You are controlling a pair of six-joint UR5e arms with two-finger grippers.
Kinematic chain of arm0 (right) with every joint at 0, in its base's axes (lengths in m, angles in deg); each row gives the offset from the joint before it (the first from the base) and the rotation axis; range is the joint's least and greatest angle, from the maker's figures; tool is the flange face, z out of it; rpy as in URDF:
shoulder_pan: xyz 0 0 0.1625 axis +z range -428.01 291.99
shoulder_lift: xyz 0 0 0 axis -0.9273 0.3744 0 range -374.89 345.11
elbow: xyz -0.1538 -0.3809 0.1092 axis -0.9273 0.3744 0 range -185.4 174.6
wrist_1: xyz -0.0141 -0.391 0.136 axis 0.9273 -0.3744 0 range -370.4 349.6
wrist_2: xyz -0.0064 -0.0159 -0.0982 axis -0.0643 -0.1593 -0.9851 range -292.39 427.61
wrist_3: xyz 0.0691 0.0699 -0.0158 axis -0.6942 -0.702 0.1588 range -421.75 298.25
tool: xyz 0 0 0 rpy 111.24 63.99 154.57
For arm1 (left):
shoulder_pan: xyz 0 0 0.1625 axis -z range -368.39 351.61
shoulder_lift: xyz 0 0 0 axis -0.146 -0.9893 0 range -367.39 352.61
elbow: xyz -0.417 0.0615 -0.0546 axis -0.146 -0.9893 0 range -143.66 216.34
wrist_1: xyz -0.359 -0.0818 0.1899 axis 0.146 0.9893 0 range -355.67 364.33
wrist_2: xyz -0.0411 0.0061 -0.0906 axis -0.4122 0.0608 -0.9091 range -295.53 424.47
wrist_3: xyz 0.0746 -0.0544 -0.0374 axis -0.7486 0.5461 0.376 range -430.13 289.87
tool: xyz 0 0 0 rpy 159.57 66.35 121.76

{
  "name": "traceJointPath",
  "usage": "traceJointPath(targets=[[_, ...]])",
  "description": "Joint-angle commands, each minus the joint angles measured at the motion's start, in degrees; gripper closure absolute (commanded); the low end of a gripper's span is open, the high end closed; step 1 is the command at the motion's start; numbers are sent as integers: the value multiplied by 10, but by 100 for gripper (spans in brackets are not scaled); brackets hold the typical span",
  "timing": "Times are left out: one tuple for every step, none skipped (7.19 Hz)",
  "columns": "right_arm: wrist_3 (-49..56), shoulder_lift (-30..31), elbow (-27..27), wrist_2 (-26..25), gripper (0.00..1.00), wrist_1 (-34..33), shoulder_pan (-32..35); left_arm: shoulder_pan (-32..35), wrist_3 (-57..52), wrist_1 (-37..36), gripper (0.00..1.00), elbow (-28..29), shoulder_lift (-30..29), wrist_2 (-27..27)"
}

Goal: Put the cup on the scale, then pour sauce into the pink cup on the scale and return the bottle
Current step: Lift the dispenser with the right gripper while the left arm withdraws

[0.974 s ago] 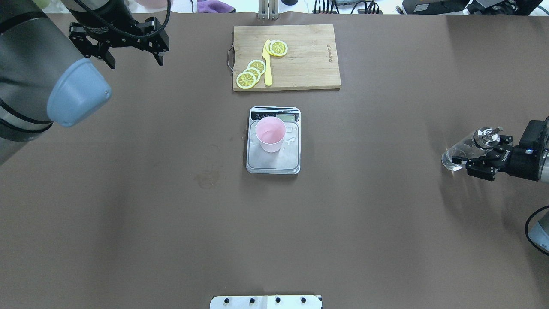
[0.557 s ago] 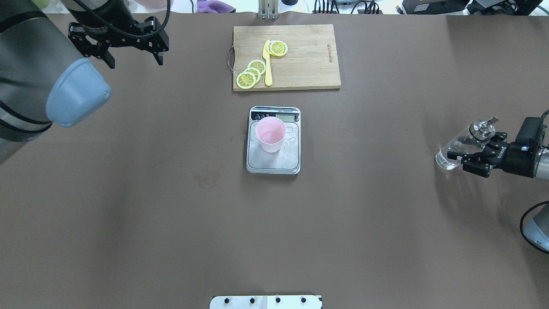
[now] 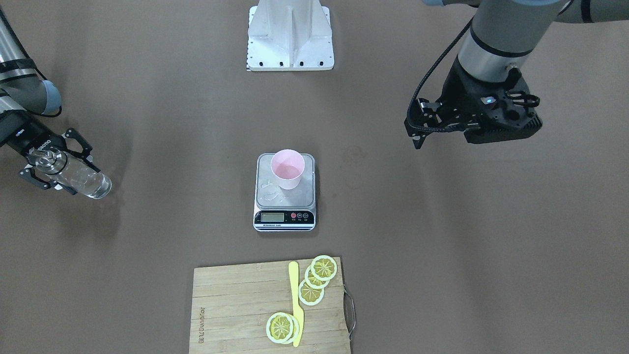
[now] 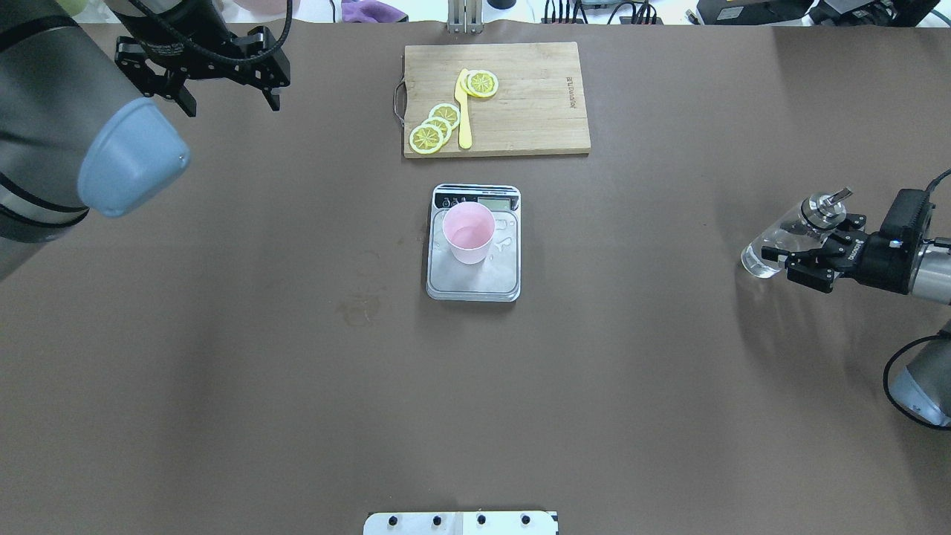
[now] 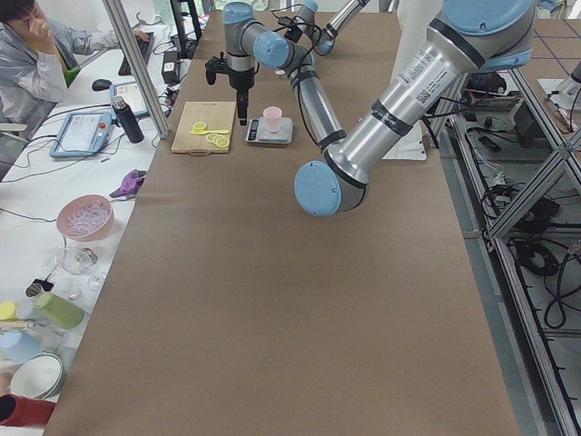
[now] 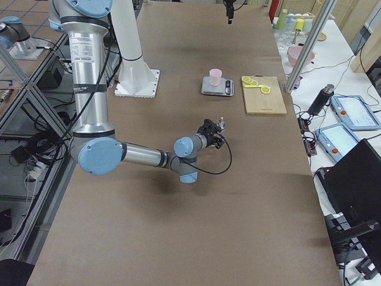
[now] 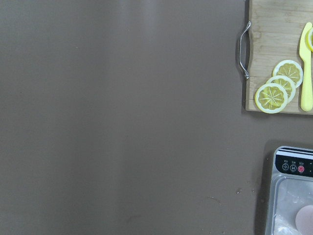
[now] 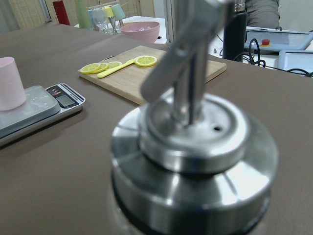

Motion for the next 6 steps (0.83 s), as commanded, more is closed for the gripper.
traceJointPath(targets=[[4, -12, -55, -10, 100, -103, 0, 41, -77, 0, 2, 19, 6, -1], [8, -16, -75, -8, 100, -150, -7, 53, -109, 0, 2, 29, 18, -1], [8, -26, -111, -8, 100, -217, -29, 65, -143, 1, 2, 30, 32, -2], [9, -31, -166, -8, 100, -307, -34, 80, -181, 2, 2, 34, 48, -4], [18, -29, -219, -11, 100, -396, -51, 88, -211, 9, 2, 40, 65, -5], [68, -29, -259, -15, 100, -481, -59, 103, -253, 23, 2, 56, 81, -8]])
